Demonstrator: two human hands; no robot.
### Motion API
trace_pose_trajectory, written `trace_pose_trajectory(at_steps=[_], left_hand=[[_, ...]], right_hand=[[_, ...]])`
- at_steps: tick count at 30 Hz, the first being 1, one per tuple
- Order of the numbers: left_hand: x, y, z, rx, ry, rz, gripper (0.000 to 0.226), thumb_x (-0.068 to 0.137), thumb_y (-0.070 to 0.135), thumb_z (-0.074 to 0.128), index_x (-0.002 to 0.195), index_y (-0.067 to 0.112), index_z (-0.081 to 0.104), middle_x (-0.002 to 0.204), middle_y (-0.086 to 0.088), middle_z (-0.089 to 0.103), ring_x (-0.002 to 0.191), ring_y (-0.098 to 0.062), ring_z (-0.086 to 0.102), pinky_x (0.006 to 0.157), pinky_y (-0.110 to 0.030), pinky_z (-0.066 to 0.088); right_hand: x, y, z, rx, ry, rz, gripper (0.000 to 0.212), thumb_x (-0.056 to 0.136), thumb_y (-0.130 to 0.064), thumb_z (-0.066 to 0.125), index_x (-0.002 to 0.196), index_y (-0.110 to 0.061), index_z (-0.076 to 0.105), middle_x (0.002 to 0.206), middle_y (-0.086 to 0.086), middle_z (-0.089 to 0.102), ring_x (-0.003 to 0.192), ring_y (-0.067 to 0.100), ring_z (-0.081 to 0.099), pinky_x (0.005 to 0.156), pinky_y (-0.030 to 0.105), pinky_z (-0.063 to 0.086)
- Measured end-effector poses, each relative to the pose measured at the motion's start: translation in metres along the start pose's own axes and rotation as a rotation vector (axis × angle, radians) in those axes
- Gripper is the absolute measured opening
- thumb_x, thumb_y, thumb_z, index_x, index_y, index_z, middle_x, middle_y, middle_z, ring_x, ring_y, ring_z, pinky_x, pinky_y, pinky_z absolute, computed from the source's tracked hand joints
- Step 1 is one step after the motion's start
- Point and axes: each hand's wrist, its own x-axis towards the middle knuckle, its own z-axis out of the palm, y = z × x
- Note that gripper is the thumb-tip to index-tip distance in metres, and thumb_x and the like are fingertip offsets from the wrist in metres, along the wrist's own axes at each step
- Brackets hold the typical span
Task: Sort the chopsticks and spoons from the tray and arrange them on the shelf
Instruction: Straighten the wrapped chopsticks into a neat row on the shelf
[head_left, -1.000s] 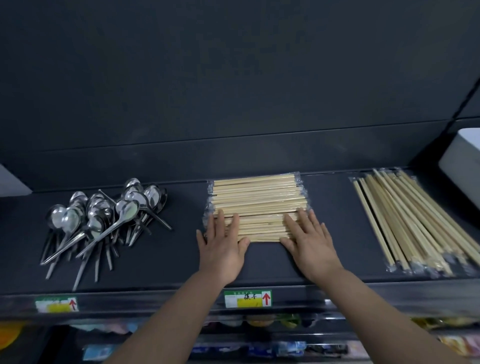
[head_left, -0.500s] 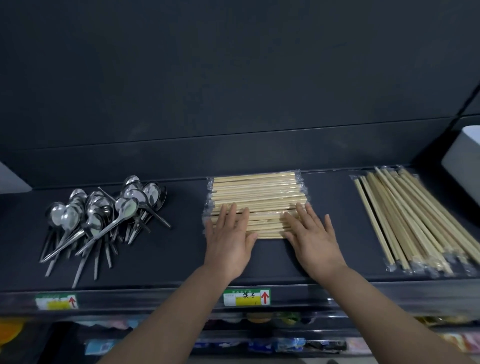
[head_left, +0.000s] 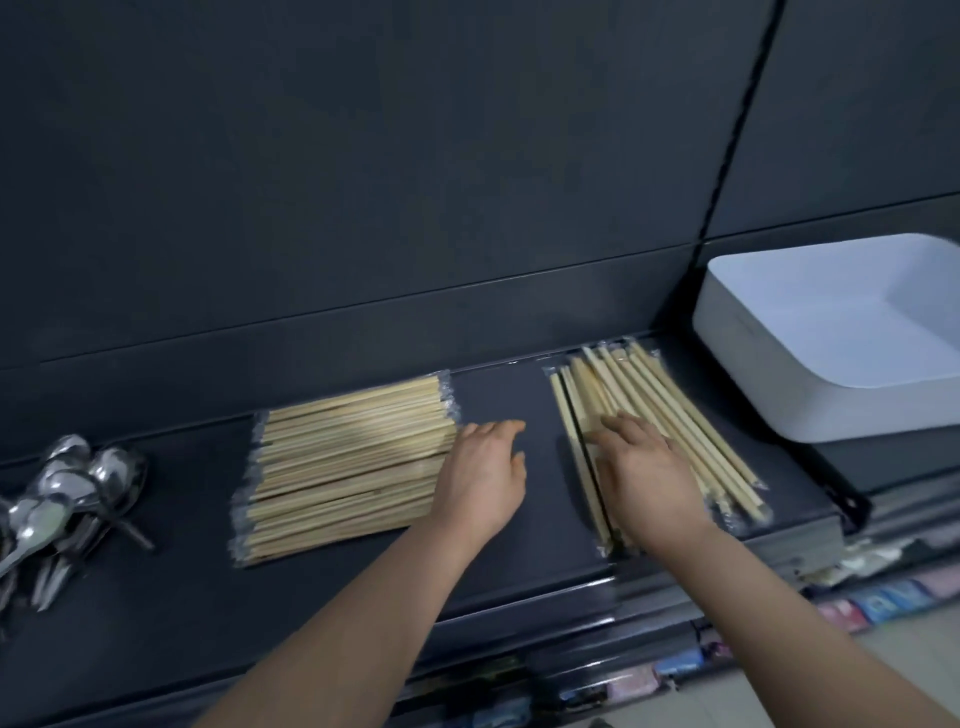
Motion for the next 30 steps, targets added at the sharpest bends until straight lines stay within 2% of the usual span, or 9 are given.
trace_pose_trajectory(at_steps=[4, 7, 9, 13, 18, 21, 23, 27, 30], left_hand=[[0.024, 0.040, 0.020, -0.058, -0.092, -0.122, 0.040, 0.097, 0.022, 0.051, 0.136, 0.015, 0.049, 0.126, -0.002, 0.063, 0.111, -0.021, 0.061, 0.090, -0.034, 0.050], [0.042, 0.065, 0.032, -0.081, -0.110, -0.225, 0.035, 0.096, 0.027, 0.053, 0.125, 0.008, 0.053, 0.104, -0.007, 0.069, 0.091, -0.024, 0.065, 0.075, -0.040, 0.055], [0.054, 0.079, 0.039, -0.103, -0.117, -0.311, 0.041, 0.094, 0.036, 0.057, 0.120, 0.004, 0.052, 0.093, -0.006, 0.067, 0.080, -0.023, 0.063, 0.064, -0.036, 0.050], [0.072, 0.104, 0.047, -0.110, -0.142, -0.449, 0.054, 0.086, 0.050, 0.065, 0.115, 0.007, 0.049, 0.086, 0.000, 0.055, 0.077, -0.020, 0.056, 0.060, -0.029, 0.040], [0.082, 0.114, 0.056, -0.245, -0.156, -0.551, 0.034, 0.082, 0.036, 0.070, 0.072, 0.016, 0.045, 0.064, 0.003, 0.046, 0.054, -0.013, 0.045, 0.047, -0.025, 0.033], [0.087, 0.108, 0.054, -0.359, -0.131, -0.604, 0.030, 0.080, 0.021, 0.063, 0.065, 0.016, 0.038, 0.059, 0.002, 0.039, 0.050, -0.014, 0.039, 0.046, -0.023, 0.029], [0.087, 0.101, 0.047, -0.421, -0.113, -0.638, 0.026, 0.082, 0.019, 0.058, 0.065, 0.016, 0.039, 0.060, 0.001, 0.040, 0.053, -0.014, 0.041, 0.048, -0.023, 0.031], [0.087, 0.082, 0.034, -0.521, -0.072, -0.678, 0.016, 0.091, 0.017, 0.052, 0.076, 0.010, 0.053, 0.071, -0.004, 0.053, 0.065, -0.019, 0.053, 0.060, -0.028, 0.043], [0.083, 0.070, 0.029, -0.565, -0.039, -0.691, 0.018, 0.094, 0.015, 0.047, 0.080, 0.007, 0.057, 0.081, -0.009, 0.067, 0.077, -0.027, 0.066, 0.074, -0.036, 0.057]], right_hand=[[0.006, 0.042, -0.013, -0.038, -0.021, 0.054, 0.044, 0.082, -0.007, 0.061, 0.124, -0.018, 0.061, 0.135, 0.005, 0.056, 0.131, 0.027, 0.045, 0.098, 0.042, 0.042], [0.011, 0.065, -0.018, -0.030, -0.078, 0.043, 0.048, 0.090, -0.011, 0.051, 0.138, -0.019, 0.047, 0.148, 0.003, 0.041, 0.139, 0.023, 0.032, 0.106, 0.039, 0.034], [0.014, 0.075, -0.018, -0.011, -0.140, 0.023, 0.048, 0.093, -0.016, 0.048, 0.141, -0.021, 0.042, 0.151, 0.000, 0.036, 0.139, 0.022, 0.030, 0.105, 0.037, 0.034], [0.015, 0.084, -0.019, 0.068, -0.205, -0.007, 0.038, 0.099, -0.031, 0.042, 0.136, -0.025, 0.049, 0.149, -0.002, 0.036, 0.134, 0.021, 0.035, 0.098, 0.038, 0.038], [0.017, 0.089, -0.020, 0.076, -0.220, -0.031, 0.037, 0.099, -0.036, 0.041, 0.133, -0.026, 0.051, 0.146, -0.002, 0.038, 0.130, 0.022, 0.036, 0.095, 0.038, 0.039], [0.017, 0.091, -0.020, 0.057, -0.223, -0.030, 0.035, 0.099, -0.038, 0.040, 0.130, -0.027, 0.052, 0.143, -0.003, 0.039, 0.127, 0.021, 0.037, 0.094, 0.037, 0.039], [0.019, 0.089, -0.021, 0.035, -0.219, -0.022, 0.034, 0.099, -0.040, 0.039, 0.127, -0.027, 0.053, 0.141, -0.004, 0.040, 0.125, 0.020, 0.037, 0.095, 0.036, 0.037], [0.030, 0.075, -0.028, -0.004, -0.149, -0.018, 0.042, 0.095, -0.049, 0.042, 0.125, -0.023, 0.055, 0.129, -0.001, 0.050, 0.119, 0.021, 0.042, 0.094, 0.037, 0.038], [0.038, 0.060, -0.031, 0.025, -0.213, 0.003, 0.051, 0.089, -0.055, 0.051, 0.124, -0.018, 0.051, 0.120, 0.003, 0.055, 0.113, 0.022, 0.049, 0.089, 0.034, 0.043]])
